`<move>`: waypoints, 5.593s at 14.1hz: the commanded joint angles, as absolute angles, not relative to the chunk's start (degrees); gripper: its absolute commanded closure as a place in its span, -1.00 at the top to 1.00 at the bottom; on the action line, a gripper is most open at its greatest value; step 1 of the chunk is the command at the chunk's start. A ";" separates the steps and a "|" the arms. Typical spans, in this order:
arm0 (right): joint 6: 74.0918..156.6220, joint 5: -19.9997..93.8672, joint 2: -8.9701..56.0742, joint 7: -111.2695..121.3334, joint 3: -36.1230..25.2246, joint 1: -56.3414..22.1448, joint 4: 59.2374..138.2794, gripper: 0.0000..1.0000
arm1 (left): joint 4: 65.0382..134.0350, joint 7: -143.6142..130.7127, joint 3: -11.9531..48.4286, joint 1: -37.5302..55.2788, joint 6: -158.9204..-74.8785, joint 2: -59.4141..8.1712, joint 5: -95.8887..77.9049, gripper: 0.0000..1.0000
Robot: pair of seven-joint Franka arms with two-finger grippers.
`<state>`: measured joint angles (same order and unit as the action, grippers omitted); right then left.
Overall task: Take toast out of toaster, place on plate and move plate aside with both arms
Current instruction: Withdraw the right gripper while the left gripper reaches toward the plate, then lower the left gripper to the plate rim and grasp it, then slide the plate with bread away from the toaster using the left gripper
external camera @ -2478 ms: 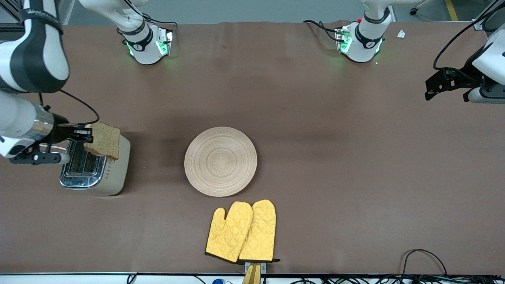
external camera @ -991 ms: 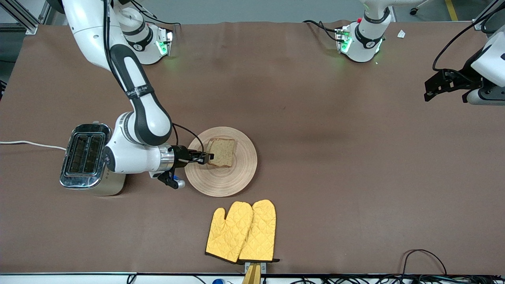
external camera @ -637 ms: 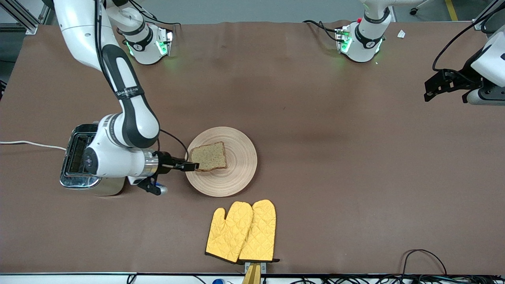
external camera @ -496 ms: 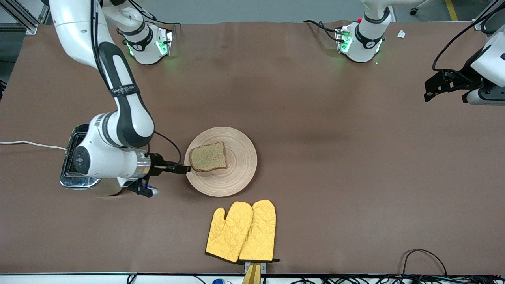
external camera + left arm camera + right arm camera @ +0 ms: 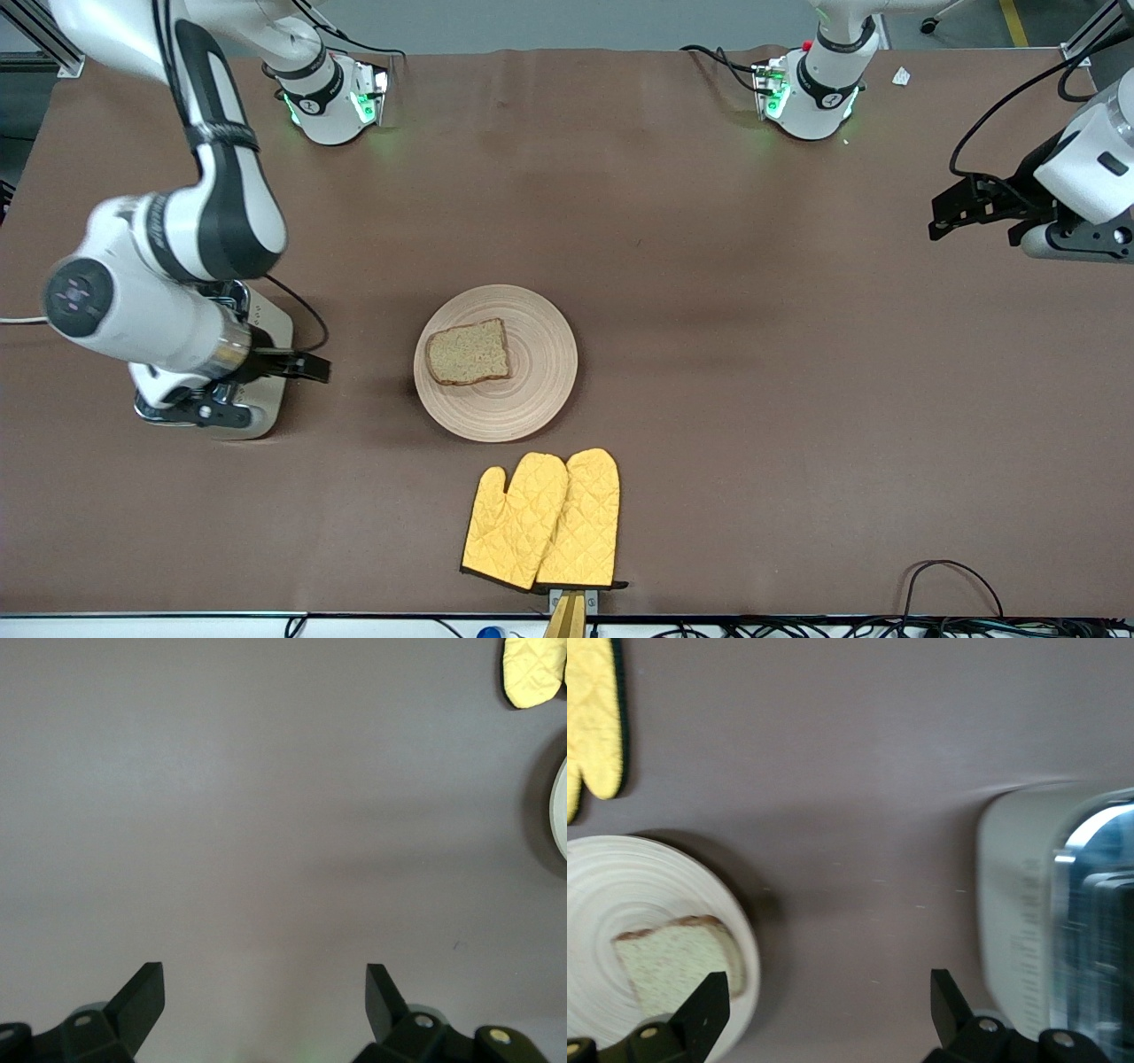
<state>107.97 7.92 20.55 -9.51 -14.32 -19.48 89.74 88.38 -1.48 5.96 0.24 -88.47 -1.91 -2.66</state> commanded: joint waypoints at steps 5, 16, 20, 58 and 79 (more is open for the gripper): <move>100.39 5.45 3.36 1.57 -13.80 -8.54 98.87 1.00 | 87.45 -1.50 6.06 -0.35 -92.19 -10.08 -13.76 1.00; 85.28 -2.81 -6.79 0.45 -13.18 -7.65 92.67 1.00 | 87.63 10.45 8.08 2.10 -106.24 -29.69 -44.19 1.00; 84.64 -2.63 -5.98 -0.35 -13.27 -9.75 89.04 1.00 | 87.71 14.40 14.31 2.72 -115.03 -35.84 -50.51 0.89; 88.86 -2.55 -3.78 1.23 -4.31 -0.79 89.03 1.00 | 82.26 24.35 16.70 16.35 -133.33 -49.06 -73.30 -1.00; 88.42 -2.64 -3.87 0.79 -4.39 -1.23 89.03 1.00 | 84.99 35.68 16.35 -27.06 -96.16 -43.67 -47.03 -1.00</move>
